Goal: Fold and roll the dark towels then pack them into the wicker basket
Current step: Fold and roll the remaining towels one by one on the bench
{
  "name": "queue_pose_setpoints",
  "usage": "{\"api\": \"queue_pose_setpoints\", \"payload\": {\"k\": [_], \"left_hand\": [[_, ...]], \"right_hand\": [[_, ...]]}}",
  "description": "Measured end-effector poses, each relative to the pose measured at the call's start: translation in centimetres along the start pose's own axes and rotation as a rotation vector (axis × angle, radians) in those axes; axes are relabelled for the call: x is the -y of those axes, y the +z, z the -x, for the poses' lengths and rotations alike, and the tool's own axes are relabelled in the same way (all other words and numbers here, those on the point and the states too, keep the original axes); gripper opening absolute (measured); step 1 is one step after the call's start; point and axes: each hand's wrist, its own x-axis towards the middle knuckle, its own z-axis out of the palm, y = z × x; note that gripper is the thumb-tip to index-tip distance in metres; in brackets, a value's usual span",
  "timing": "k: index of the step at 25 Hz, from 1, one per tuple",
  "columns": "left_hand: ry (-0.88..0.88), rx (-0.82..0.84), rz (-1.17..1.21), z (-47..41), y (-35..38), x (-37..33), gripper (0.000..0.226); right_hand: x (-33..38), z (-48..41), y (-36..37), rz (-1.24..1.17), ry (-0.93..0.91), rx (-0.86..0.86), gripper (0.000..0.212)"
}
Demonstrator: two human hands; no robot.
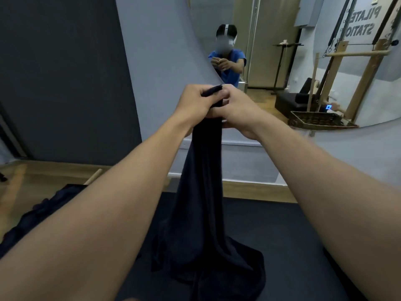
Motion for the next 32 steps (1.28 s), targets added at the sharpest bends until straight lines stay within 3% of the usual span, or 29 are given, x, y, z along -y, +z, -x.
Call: {"api": "queue_pose_setpoints", "payload": {"k": [3, 7, 12, 16, 17, 19, 21, 23, 27, 30, 32], "left_hand": [[0.006, -0.030, 0.035, -0.1, -1.1, 0.0, 0.009], [-0.109, -0.028, 0.173, 1.5, -0.5, 1.4, 0.017], [-0.240, -0.026, -0.501, 3.6, -1.3, 6.5, 0.013], [-0.575, 0.283, -0.835, 6.1, -5.1, 12.1, 0.013], [-0.622, 0.285, -0.884, 6.7, -6.1, 13.3, 0.011], [-0.614, 0.088, -0.886, 6.9, -7.9, 14.6, 0.016], [-0.527, -0.183, -0.847, 6.0, -9.1, 14.5, 0.025], [-0.425, -0.348, -0.798, 4.7, -9.7, 13.3, 0.036], [-0.331, -0.525, -0.738, 3.2, -10.6, 11.5, 0.039], [-0.376, -0.533, -0.802, 3.7, -10.6, 11.8, 0.030], [-0.313, -0.538, -0.828, 4.2, -10.6, 12.3, 0.030]], "right_hand": [[0.0, -1.3, -0.4, -0.049, 0.024, -0.151, 0.011], [0.5, -2.8, -1.0, -0.029, -0.014, -0.248, 0.016], [2.1, -1.8, -4.1, -0.092, -0.061, -0.489, 0.017], [2.1, -1.1, -9.1, -0.198, -0.036, -0.665, 0.014], [1.6, -1.0, -10.1, -0.207, -0.023, -0.707, 0.014], [0.5, -1.0, -11.9, -0.212, -0.011, -0.773, 0.015], [-0.5, -0.9, -12.8, -0.212, 0.007, -0.822, 0.016], [-1.1, -0.8, -13.4, -0.211, 0.019, -0.865, 0.016], [-2.9, -1.4, -15.2, -0.150, 0.081, -0.972, 0.018], [-5.1, -1.2, -15.7, 0.161, 0.214, -0.876, 0.032], [-7.5, -0.2, -15.7, 0.359, 0.359, -0.799, 0.031]]}}
